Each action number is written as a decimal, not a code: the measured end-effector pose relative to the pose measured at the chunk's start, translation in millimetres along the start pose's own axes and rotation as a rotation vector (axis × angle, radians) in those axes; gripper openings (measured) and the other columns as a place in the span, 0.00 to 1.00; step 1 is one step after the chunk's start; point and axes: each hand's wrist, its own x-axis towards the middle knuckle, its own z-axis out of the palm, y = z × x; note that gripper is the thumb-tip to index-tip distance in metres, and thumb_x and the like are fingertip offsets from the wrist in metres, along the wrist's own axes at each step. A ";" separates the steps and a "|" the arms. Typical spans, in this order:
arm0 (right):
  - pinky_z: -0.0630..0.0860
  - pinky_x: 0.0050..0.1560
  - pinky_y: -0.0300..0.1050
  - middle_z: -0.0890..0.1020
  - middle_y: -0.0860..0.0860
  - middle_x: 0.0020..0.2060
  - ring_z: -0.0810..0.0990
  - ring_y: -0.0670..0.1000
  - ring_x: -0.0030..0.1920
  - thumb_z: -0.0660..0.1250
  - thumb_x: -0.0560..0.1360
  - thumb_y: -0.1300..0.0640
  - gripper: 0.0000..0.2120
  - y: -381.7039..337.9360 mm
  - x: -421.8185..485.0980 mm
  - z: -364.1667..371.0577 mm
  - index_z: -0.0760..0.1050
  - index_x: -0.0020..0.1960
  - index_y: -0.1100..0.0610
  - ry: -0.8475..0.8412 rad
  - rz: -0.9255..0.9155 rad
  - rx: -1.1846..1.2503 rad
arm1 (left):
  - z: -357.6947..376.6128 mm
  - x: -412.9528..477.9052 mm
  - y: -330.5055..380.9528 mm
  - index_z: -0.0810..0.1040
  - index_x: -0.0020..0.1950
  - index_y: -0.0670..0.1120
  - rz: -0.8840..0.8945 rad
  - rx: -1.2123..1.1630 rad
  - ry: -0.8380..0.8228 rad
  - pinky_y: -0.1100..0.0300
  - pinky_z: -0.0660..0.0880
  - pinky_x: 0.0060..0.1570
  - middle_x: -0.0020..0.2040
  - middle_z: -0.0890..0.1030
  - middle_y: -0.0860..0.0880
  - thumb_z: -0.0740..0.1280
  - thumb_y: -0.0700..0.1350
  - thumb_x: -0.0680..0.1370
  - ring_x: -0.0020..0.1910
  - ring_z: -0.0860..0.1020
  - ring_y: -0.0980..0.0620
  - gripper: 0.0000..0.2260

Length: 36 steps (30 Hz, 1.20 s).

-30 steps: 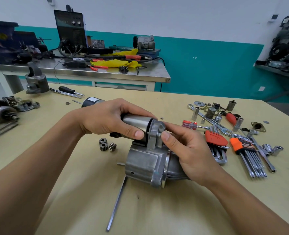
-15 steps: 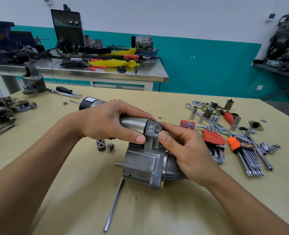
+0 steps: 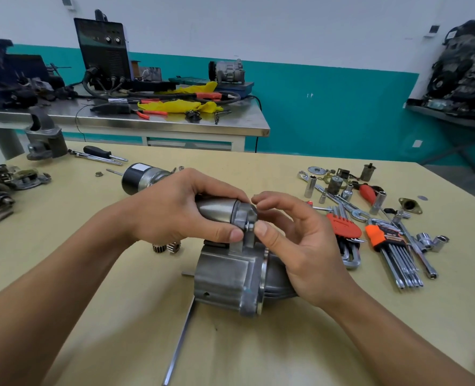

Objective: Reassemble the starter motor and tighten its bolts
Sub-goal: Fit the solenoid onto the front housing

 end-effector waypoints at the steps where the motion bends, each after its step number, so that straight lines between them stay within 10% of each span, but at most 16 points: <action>1: 0.79 0.50 0.41 0.82 0.46 0.52 0.82 0.51 0.55 0.72 0.74 0.62 0.10 -0.3 0.0 0.3 0.82 0.49 0.48 0.008 -0.031 -0.035 | -0.4 0.3 0.2 0.84 0.57 0.50 -0.002 0.007 0.008 0.62 0.77 0.42 0.47 0.84 0.49 0.76 0.48 0.74 0.44 0.82 0.52 0.12; 6: 0.79 0.54 0.49 0.80 0.49 0.53 0.80 0.54 0.58 0.74 0.72 0.60 0.04 -18.5 2.0 -4.8 0.82 0.45 0.52 -0.012 -0.169 -0.345 | 1.1 -0.7 -0.2 0.84 0.56 0.51 -0.012 0.009 0.024 0.67 0.75 0.38 0.45 0.84 0.51 0.77 0.48 0.74 0.41 0.81 0.56 0.12; 13: 0.69 0.44 0.29 0.81 0.46 0.42 0.75 0.39 0.41 0.77 0.72 0.62 0.06 -42.0 2.9 -22.3 0.85 0.49 0.57 -0.171 -0.375 -0.935 | 1.2 -0.7 -0.1 0.84 0.56 0.49 -0.020 -0.012 0.000 0.70 0.72 0.36 0.42 0.83 0.54 0.76 0.45 0.75 0.37 0.78 0.59 0.10; 23: 0.80 0.44 0.49 0.84 0.53 0.46 0.82 0.50 0.44 0.73 0.76 0.63 0.07 -45.2 15.1 -23.0 0.84 0.53 0.62 -0.318 -0.510 -1.062 | 1.9 -1.0 1.4 0.84 0.55 0.50 -0.016 0.000 -0.009 0.64 0.74 0.38 0.44 0.83 0.51 0.76 0.47 0.76 0.40 0.79 0.54 0.09; 31: 0.79 0.43 0.47 0.84 0.52 0.44 0.81 0.50 0.42 0.69 0.79 0.59 0.07 -54.9 13.2 -18.1 0.83 0.52 0.60 -0.388 -0.383 -1.144 | 5.0 -2.5 2.6 0.84 0.55 0.51 -0.014 0.005 0.019 0.65 0.74 0.38 0.44 0.83 0.52 0.75 0.47 0.76 0.40 0.79 0.55 0.08; 36: 0.77 0.38 0.45 0.84 0.46 0.36 0.81 0.46 0.36 0.69 0.79 0.55 0.06 -62.5 9.3 -8.0 0.84 0.47 0.54 -0.252 0.035 -0.969 | 7.7 -3.7 3.7 0.84 0.55 0.49 -0.011 0.026 0.054 0.69 0.72 0.35 0.42 0.83 0.51 0.75 0.47 0.76 0.36 0.78 0.58 0.08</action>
